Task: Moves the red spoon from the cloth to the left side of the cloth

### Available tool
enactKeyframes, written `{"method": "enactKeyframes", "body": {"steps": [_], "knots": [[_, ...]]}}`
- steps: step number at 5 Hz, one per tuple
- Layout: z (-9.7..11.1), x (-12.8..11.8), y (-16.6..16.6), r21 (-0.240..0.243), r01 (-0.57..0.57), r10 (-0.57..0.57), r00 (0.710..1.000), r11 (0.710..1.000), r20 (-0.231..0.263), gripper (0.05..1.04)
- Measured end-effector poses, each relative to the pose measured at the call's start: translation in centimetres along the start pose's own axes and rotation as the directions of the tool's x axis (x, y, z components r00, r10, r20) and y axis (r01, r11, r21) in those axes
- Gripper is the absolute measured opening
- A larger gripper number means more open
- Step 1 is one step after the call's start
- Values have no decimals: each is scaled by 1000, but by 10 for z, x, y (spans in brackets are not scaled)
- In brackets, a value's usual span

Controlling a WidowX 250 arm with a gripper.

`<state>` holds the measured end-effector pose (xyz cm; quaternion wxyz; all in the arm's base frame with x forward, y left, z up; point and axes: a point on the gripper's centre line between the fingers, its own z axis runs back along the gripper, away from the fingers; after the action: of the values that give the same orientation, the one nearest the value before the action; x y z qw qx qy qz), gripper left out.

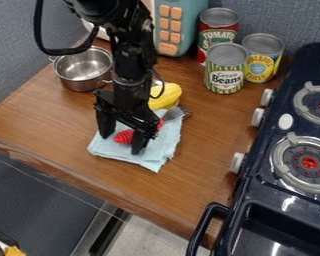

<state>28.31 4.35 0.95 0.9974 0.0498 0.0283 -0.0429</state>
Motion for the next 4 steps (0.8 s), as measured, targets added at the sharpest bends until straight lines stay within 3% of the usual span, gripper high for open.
{"method": "enactKeyframes", "body": {"steps": [2,4], "knots": [[-1,1,-3,-60,12,-12,1000,998,14,459],[0,1,-4,-80,21,-19,1000,997,18,458]]}}
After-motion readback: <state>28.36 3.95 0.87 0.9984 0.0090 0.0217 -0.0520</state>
